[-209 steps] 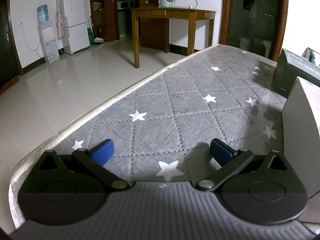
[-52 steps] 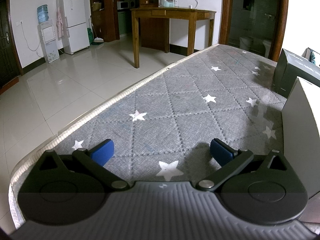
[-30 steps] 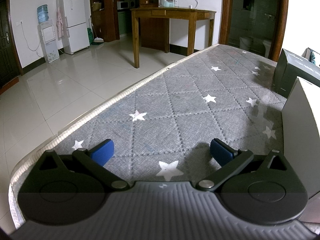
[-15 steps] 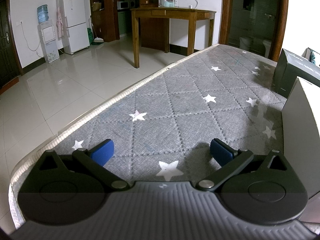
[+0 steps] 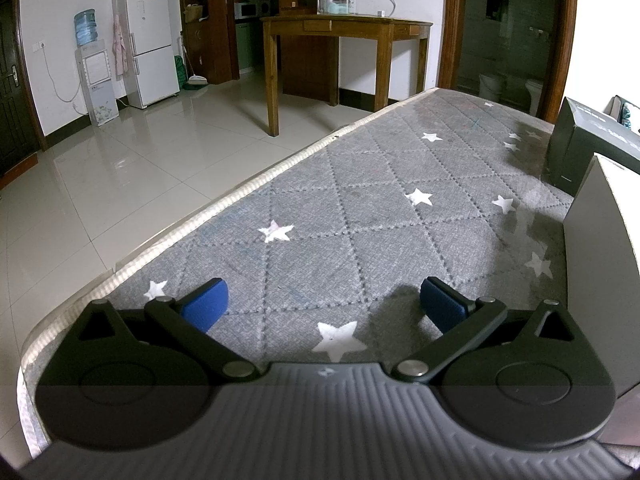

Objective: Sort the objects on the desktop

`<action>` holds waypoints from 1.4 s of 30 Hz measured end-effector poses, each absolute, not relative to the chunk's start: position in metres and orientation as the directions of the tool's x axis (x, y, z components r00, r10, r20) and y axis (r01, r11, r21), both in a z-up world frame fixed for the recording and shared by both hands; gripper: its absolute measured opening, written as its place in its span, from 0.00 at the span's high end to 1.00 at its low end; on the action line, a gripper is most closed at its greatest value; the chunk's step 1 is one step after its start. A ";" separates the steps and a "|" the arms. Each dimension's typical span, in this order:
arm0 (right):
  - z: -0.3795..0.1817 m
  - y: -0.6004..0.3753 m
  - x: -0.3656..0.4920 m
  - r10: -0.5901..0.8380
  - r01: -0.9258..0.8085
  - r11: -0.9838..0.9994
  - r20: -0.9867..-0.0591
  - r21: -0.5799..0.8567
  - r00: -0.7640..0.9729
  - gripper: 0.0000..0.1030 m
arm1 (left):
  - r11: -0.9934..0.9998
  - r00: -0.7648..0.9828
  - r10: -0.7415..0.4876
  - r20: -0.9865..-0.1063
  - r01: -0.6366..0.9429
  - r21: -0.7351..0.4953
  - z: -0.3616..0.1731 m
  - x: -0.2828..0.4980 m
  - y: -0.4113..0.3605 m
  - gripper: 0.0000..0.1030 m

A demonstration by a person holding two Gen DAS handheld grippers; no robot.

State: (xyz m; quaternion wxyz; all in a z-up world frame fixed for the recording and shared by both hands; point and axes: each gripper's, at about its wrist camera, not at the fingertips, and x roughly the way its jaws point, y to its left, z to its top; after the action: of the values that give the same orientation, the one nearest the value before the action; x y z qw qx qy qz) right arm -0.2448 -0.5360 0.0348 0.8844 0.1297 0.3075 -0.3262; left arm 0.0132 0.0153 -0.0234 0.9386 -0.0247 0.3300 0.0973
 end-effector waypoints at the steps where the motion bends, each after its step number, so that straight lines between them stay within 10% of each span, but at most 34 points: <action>1: 0.035 -0.533 -0.246 -0.498 0.659 0.751 -0.628 0.032 0.598 0.00 | 0.980 0.763 0.166 -0.624 -0.199 0.018 -0.023 0.013 0.015 0.00; 42: 0.046 -0.447 -0.224 -0.428 0.570 0.821 -0.632 0.026 0.646 0.00 | 0.980 0.763 0.166 -0.625 -0.199 0.018 -0.024 0.013 0.015 0.00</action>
State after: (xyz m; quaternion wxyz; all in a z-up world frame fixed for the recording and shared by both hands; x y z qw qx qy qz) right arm -0.2237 -0.4472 0.0457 0.9002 0.1118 0.3167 -0.2772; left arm 0.0131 0.0152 -0.0237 0.9386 -0.0248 0.3302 0.0972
